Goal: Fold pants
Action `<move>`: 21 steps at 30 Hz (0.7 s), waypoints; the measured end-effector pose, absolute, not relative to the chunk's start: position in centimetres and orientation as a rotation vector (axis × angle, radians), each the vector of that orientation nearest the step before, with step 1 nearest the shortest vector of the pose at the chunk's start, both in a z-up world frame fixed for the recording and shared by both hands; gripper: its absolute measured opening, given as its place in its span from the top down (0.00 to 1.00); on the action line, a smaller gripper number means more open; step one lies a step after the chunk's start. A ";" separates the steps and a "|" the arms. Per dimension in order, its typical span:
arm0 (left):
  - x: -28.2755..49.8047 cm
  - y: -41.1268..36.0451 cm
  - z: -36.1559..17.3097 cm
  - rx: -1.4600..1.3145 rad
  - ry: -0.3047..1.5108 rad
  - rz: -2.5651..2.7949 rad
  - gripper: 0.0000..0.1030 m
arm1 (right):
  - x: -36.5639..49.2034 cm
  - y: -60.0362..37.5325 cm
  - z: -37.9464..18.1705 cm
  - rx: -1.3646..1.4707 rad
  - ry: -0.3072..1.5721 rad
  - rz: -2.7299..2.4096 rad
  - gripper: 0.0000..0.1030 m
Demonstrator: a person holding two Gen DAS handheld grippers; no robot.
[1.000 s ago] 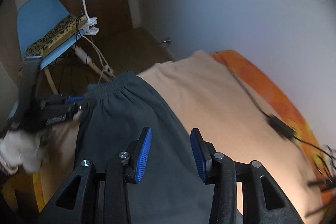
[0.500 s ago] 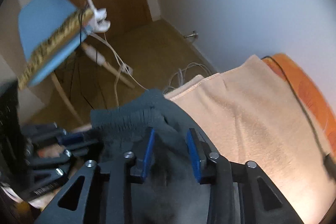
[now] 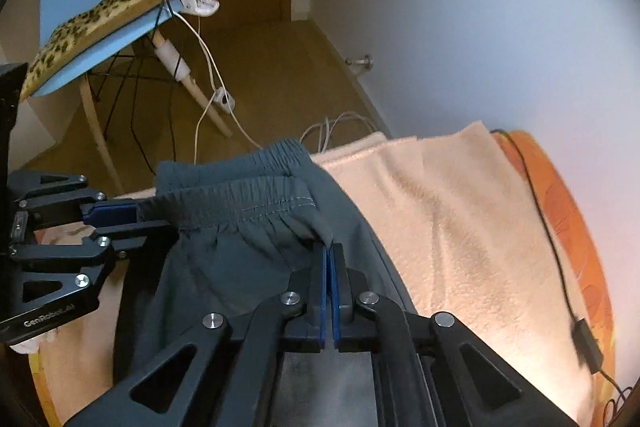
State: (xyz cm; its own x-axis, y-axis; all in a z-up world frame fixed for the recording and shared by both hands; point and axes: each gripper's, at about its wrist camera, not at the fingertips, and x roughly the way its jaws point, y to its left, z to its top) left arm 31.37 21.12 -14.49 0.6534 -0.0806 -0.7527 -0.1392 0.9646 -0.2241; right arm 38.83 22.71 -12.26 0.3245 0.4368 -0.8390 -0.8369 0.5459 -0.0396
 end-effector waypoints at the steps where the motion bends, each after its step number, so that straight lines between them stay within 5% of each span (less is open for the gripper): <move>1: 31.5 21.3 -14.2 -0.274 0.854 0.033 0.89 | 39.0 22.6 -11.8 -0.514 0.877 0.880 1.00; 12: 33.4 23.6 -14.6 -0.295 0.896 0.078 0.90 | 40.4 26.1 -12.2 -0.527 0.850 0.835 1.00; 14: 33.3 23.8 -14.8 -0.300 0.897 0.087 0.84 | 40.4 26.3 -12.7 -0.526 0.862 0.832 1.00; 18: 33.2 24.4 -14.6 -0.323 0.913 0.119 0.71 | 40.3 25.7 -12.1 -0.524 0.848 0.794 0.68; 21: 32.6 24.4 -14.1 -0.320 0.912 0.127 0.70 | 39.9 23.9 -10.2 -0.480 0.831 0.785 0.69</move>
